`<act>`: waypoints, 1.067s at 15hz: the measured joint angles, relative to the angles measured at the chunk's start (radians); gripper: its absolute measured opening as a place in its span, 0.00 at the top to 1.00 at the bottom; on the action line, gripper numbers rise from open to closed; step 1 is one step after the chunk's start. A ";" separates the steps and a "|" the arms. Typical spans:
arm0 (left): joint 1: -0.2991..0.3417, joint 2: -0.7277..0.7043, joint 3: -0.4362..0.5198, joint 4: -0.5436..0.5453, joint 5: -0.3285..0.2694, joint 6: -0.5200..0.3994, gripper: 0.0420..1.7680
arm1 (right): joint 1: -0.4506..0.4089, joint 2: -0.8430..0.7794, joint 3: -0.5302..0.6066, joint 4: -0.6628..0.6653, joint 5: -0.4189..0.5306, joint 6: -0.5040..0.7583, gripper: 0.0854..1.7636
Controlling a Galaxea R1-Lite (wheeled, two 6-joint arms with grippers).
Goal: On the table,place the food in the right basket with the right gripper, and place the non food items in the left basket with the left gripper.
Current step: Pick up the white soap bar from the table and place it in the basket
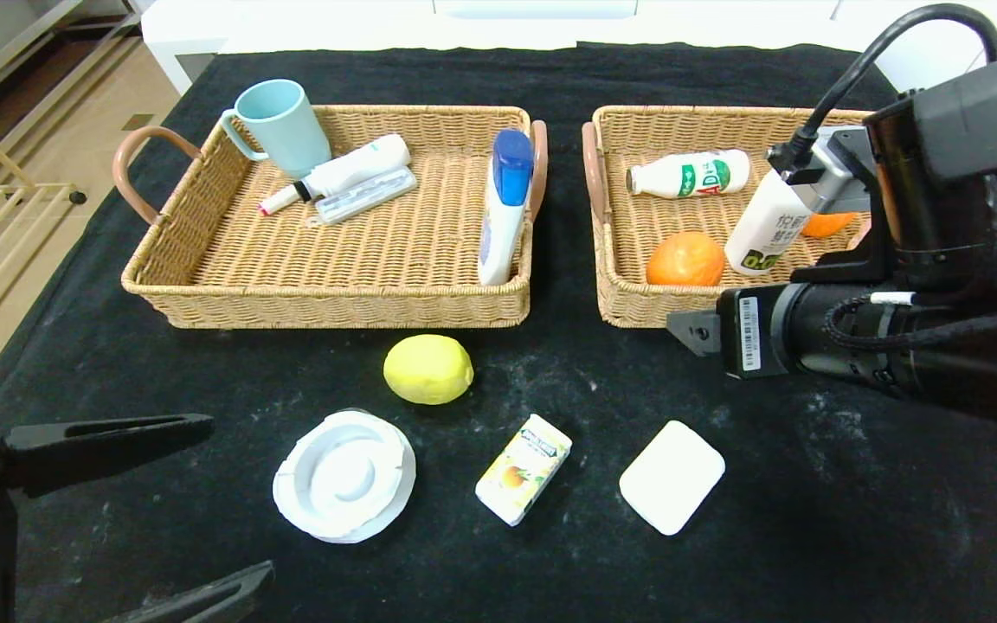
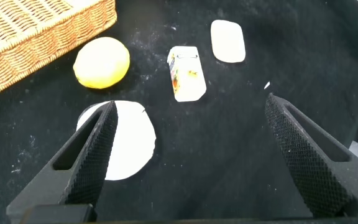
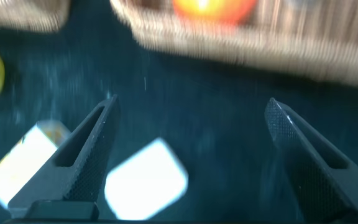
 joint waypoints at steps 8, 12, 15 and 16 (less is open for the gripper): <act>0.000 0.000 0.001 0.000 0.000 0.001 0.03 | 0.001 0.058 -0.123 0.259 0.102 0.343 0.04; 0.000 -0.002 0.001 -0.001 0.000 0.001 0.03 | 0.004 0.099 -0.150 0.326 0.115 0.419 0.04; 0.000 -0.003 0.001 0.000 0.000 0.001 0.03 | 0.007 0.123 -0.193 0.409 0.157 0.524 0.04; 0.000 -0.003 0.001 0.000 0.000 0.001 0.03 | 0.007 0.132 -0.203 0.420 0.173 0.557 0.03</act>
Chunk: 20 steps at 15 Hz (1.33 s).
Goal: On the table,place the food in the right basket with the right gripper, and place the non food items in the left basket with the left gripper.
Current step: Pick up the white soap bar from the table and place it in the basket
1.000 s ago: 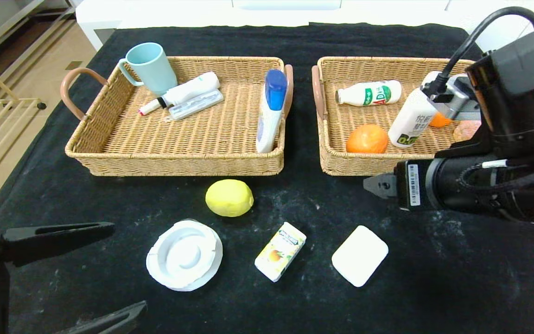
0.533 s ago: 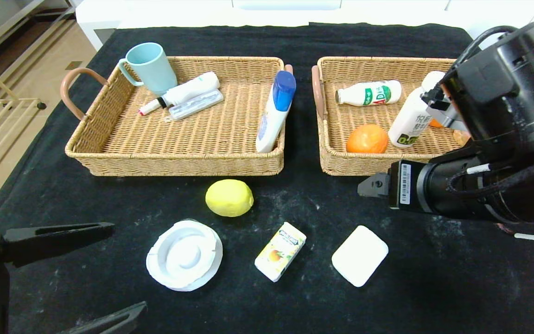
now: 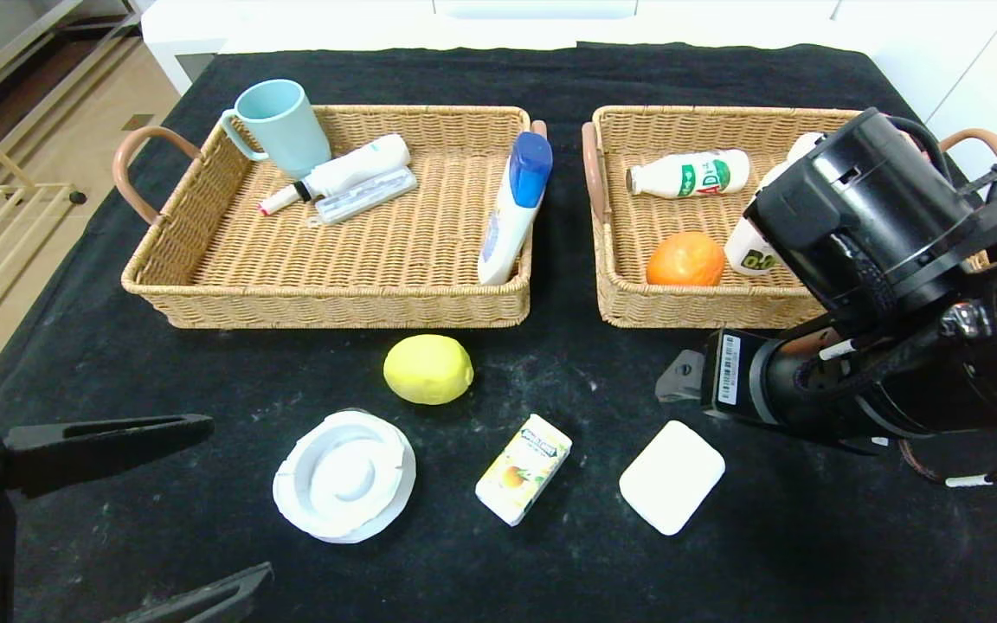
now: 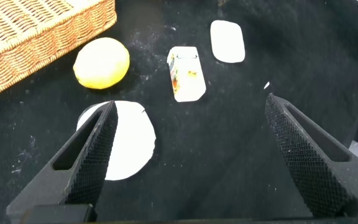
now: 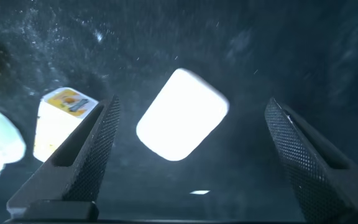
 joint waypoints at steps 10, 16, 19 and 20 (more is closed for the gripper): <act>-0.001 0.000 0.002 0.000 -0.001 0.003 0.03 | -0.003 0.094 -0.010 0.013 0.065 0.192 0.03; -0.001 -0.001 0.002 0.001 -0.001 0.003 0.03 | 0.001 0.108 -0.023 0.071 0.104 0.235 0.03; -0.001 -0.001 0.004 0.001 -0.002 0.004 0.03 | 0.005 0.131 -0.025 0.077 0.104 0.251 0.03; -0.001 -0.002 0.004 0.001 -0.002 0.004 0.03 | 0.006 0.140 -0.025 0.078 0.104 0.253 0.03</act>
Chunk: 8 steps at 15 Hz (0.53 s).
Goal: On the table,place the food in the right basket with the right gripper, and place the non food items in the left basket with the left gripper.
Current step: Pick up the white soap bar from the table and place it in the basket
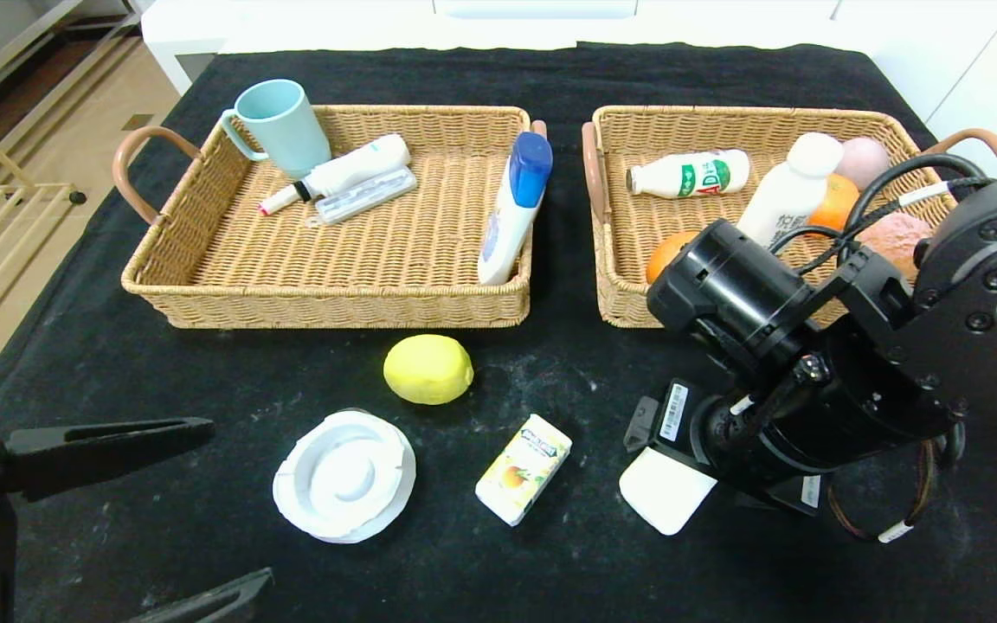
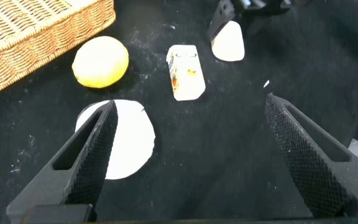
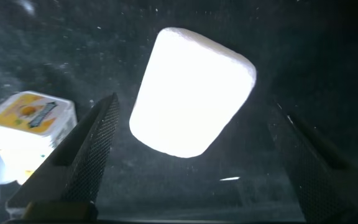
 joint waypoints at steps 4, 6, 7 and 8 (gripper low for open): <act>0.000 0.000 0.000 0.000 0.000 0.000 0.03 | 0.000 0.021 -0.008 0.001 0.000 0.004 0.03; 0.000 0.000 0.000 0.000 0.000 0.000 0.03 | 0.001 0.029 -0.015 0.002 0.013 0.004 0.03; 0.000 0.000 0.000 0.001 0.000 0.000 0.03 | 0.001 0.034 -0.021 0.001 0.018 0.005 0.03; 0.000 0.000 0.000 0.001 0.000 0.000 0.03 | 0.001 0.040 -0.025 0.001 0.019 0.006 0.03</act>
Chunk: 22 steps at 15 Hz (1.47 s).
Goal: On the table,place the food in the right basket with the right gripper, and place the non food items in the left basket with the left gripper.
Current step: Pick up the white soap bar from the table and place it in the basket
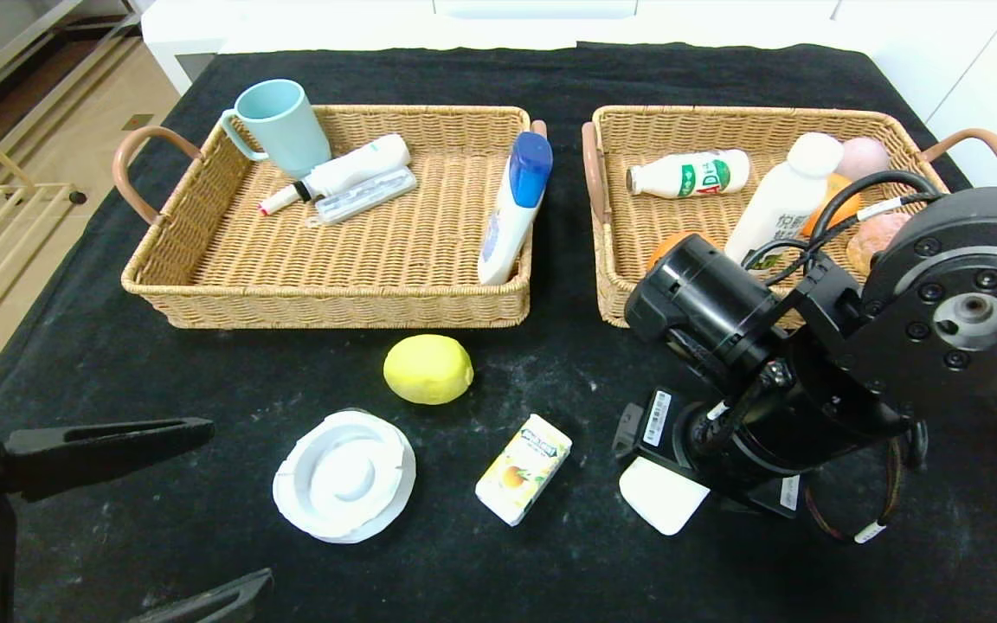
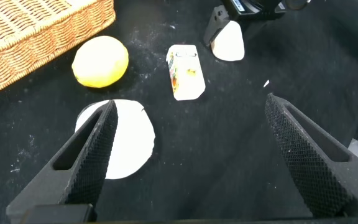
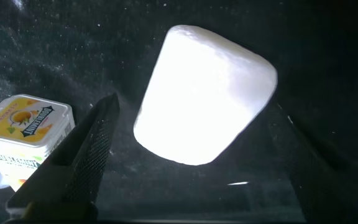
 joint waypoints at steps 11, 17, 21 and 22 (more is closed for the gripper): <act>-0.002 0.003 0.006 0.000 0.000 0.000 0.03 | -0.003 0.036 -0.008 0.007 0.001 0.012 0.39; -0.002 0.002 0.006 -0.001 0.000 0.000 0.03 | -0.003 0.037 -0.008 0.000 0.002 0.012 0.42; -0.002 0.003 0.006 -0.001 0.000 0.000 0.03 | -0.002 0.037 -0.007 -0.001 0.002 0.022 0.42; -0.002 0.003 0.006 0.000 0.000 0.000 0.03 | -0.002 0.037 -0.007 -0.001 0.002 0.023 0.42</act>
